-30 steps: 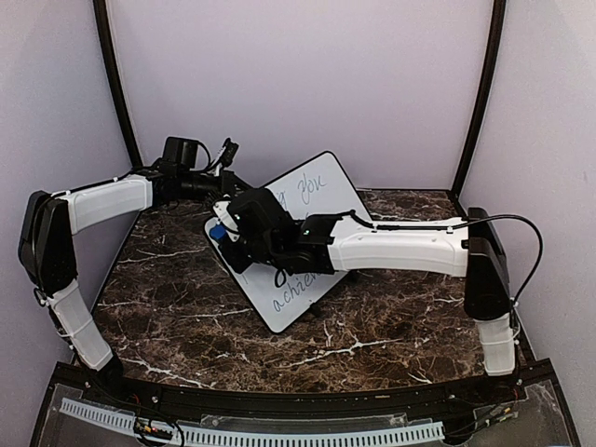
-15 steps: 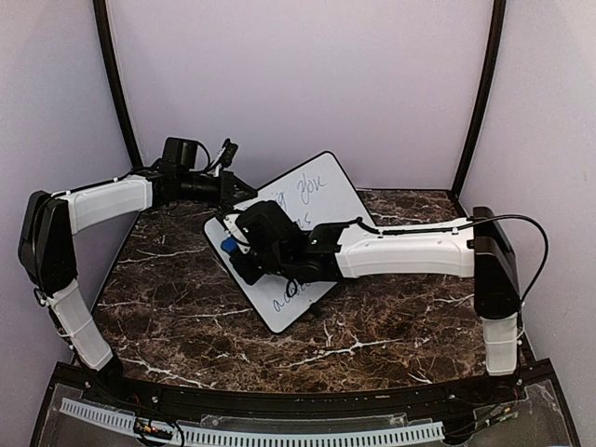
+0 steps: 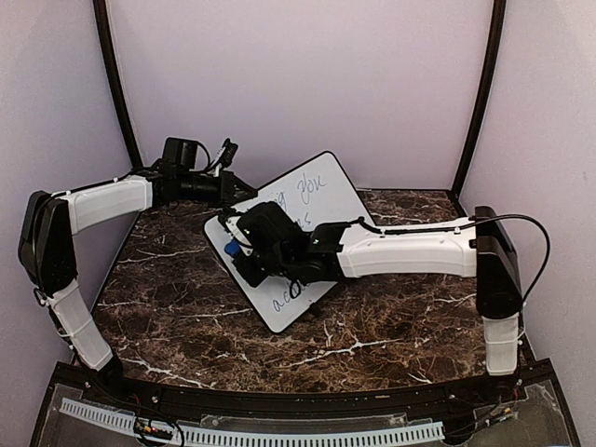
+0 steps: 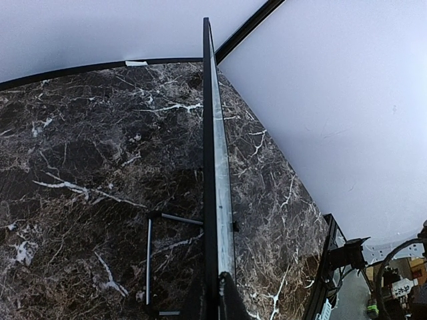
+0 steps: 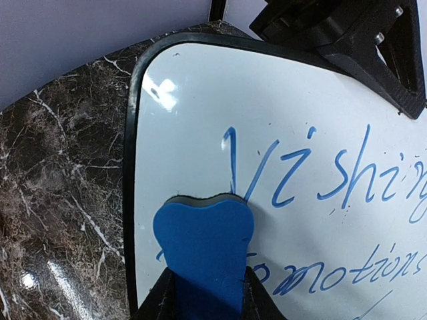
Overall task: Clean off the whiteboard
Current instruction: Erase the whiteboard at the center of the board.
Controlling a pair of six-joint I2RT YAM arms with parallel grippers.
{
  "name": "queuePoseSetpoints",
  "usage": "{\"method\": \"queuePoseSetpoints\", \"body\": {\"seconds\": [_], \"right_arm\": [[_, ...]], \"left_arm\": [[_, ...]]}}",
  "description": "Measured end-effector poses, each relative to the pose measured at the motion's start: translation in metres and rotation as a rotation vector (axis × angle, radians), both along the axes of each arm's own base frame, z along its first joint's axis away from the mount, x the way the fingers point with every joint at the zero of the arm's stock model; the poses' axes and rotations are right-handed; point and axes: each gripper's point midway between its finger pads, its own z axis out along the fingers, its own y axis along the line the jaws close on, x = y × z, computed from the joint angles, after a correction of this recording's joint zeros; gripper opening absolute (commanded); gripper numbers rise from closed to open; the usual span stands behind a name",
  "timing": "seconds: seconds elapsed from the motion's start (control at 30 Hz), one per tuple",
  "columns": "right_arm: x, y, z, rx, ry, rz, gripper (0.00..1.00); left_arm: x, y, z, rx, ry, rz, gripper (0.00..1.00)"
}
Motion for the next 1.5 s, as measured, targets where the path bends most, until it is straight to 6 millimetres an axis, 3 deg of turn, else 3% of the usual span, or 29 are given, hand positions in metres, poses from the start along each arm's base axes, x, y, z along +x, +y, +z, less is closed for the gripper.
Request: {"method": "queuePoseSetpoints", "body": {"seconds": [0.43, 0.6, 0.87, 1.27, 1.5], "right_arm": [[0.017, 0.037, 0.035, 0.03, -0.066, 0.024, 0.28], [0.022, 0.042, 0.037, 0.028, -0.078, 0.021, 0.28], [0.022, 0.037, 0.033, 0.038, -0.078, 0.012, 0.28], [0.024, -0.002, 0.01, 0.004, -0.033, -0.041, 0.28], [0.019, -0.004, 0.008, 0.008, -0.032, -0.029, 0.28]], "left_arm": [[0.001, 0.0, 0.0, -0.005, -0.006, 0.002, 0.0], [0.0, -0.001, 0.0, -0.009, -0.012, -0.006, 0.0], [0.0, -0.001, 0.0, -0.01, -0.014, -0.006, 0.0], [0.0, -0.001, 0.0, -0.01, -0.015, -0.006, 0.0], [0.0, -0.001, 0.0, -0.01, -0.015, -0.006, 0.0]]}}
